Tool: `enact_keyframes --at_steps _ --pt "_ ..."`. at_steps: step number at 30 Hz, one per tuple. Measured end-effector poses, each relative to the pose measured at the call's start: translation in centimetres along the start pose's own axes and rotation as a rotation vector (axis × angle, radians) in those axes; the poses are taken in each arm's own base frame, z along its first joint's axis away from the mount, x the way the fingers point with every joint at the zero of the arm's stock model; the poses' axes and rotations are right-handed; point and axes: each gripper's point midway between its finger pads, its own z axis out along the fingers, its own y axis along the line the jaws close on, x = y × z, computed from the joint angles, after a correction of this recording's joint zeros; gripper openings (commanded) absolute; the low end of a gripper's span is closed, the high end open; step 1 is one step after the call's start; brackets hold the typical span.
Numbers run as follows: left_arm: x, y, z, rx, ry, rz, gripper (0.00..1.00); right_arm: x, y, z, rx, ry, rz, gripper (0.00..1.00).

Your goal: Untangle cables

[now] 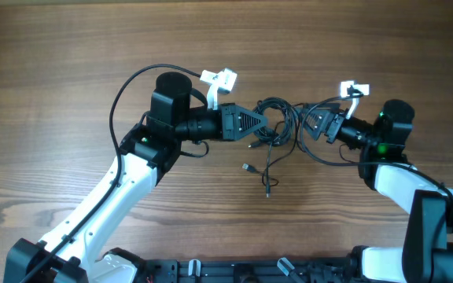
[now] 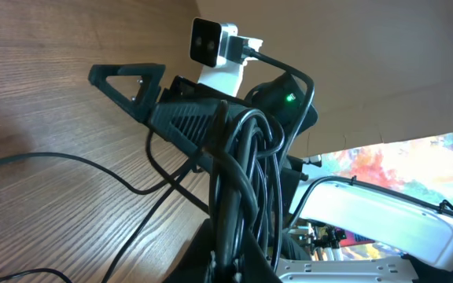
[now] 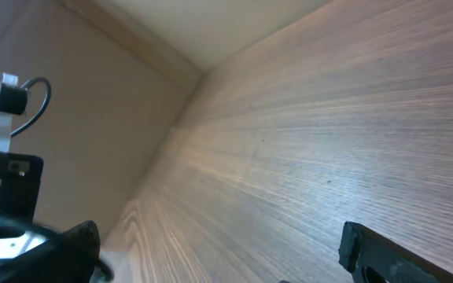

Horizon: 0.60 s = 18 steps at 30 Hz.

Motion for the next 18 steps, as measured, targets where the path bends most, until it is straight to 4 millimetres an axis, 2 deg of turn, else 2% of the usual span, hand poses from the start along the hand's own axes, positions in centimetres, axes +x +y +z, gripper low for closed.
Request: enact_keyframes --at_steps 3,7,14,18 --pt "0.0 0.0 0.0 0.0 0.0 0.0 0.04 -0.1 0.1 0.1 -0.002 -0.002 0.011 1.0" --pt "-0.1 -0.1 0.0 0.004 -0.002 0.005 0.04 -0.6 -0.5 0.2 0.038 -0.032 0.051 0.93" --pt "0.1 -3.5 -0.2 0.152 0.036 0.118 0.04 -0.4 -2.9 1.5 0.207 -0.087 0.141 0.96" --pt "1.2 -4.6 -0.2 0.208 0.096 0.134 0.04 -1.5 -3.3 1.4 0.241 -0.144 0.139 0.96"
